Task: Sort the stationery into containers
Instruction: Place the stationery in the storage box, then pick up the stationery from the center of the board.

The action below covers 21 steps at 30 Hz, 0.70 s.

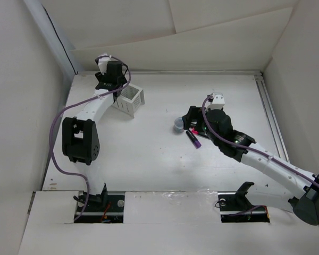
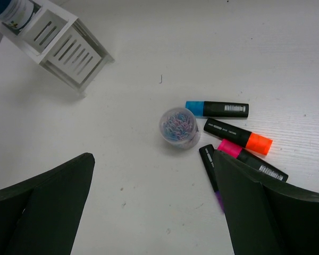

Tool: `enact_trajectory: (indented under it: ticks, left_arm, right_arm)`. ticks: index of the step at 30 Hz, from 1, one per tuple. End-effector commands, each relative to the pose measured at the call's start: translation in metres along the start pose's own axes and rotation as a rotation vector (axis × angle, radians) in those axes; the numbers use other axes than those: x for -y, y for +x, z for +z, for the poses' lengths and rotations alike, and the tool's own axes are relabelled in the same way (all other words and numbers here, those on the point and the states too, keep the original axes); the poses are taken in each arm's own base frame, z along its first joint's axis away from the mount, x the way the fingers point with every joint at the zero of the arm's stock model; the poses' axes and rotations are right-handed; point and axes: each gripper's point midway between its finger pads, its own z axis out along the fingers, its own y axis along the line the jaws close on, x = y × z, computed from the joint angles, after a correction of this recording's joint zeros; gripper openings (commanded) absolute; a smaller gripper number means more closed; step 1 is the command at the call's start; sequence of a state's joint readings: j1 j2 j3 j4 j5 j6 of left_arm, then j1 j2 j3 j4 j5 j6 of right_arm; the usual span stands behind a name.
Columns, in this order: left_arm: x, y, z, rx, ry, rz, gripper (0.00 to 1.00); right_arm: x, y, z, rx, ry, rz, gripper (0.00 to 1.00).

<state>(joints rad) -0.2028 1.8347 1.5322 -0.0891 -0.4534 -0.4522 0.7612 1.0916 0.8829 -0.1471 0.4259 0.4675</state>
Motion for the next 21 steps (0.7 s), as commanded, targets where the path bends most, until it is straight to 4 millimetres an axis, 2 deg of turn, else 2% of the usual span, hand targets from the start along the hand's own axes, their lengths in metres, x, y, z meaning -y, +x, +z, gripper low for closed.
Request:
enact_trajectory:
  ticks: [1,4,7,9,13,14,16,18,19,20,21]
  left_arm:
    - [0.009,-0.026,-0.001,0.067,0.012,-0.024,0.3]
    - [0.004,-0.02,0.002,0.056,-0.009,-0.004,0.35]
    - [0.001,-0.012,0.004,0.042,-0.016,0.005,0.47]
    - [0.0,-0.014,0.002,0.051,-0.011,-0.001,0.56]
    - [0.002,-0.024,-0.006,0.075,0.002,-0.017,0.59]
    - [0.003,-0.034,-0.013,0.094,0.013,-0.029,0.63]
    - [0.011,-0.037,-0.027,0.103,0.04,-0.017,0.67]
    - [0.025,-0.052,-0.052,0.146,0.087,-0.023,0.7]
    - [0.028,-0.049,-0.058,0.148,0.103,-0.022,0.7]
    - [0.038,-0.055,-0.078,0.166,0.141,-0.029,0.72]
    - [0.044,-0.056,-0.086,0.169,0.173,-0.032,0.72]
  right_arm:
    - [-0.012,-0.014,-0.002,0.052,-0.039,0.007,1.0]
    - [-0.012,-0.014,-0.002,0.052,-0.039,0.007,1.0]
    - [-0.012,-0.014,-0.002,0.052,-0.039,0.007,1.0]
    - [-0.012,-0.014,-0.002,0.052,-0.039,0.007,1.0]
    - [-0.012,-0.014,-0.002,0.052,-0.039,0.007,1.0]
    - [-0.012,-0.014,-0.002,0.052,-0.039,0.007,1.0]
    - [-0.012,-0.014,-0.002,0.052,-0.039,0.007,1.0]
    - [-0.01,-0.015,-0.001,0.056,-0.031,0.007,1.0]
    - [-0.01,-0.015,-0.001,0.056,-0.031,0.007,1.0]
    - [-0.009,-0.016,-0.001,0.061,-0.022,0.007,1.0]
    - [-0.009,-0.016,-0.001,0.061,-0.021,0.007,1.0]
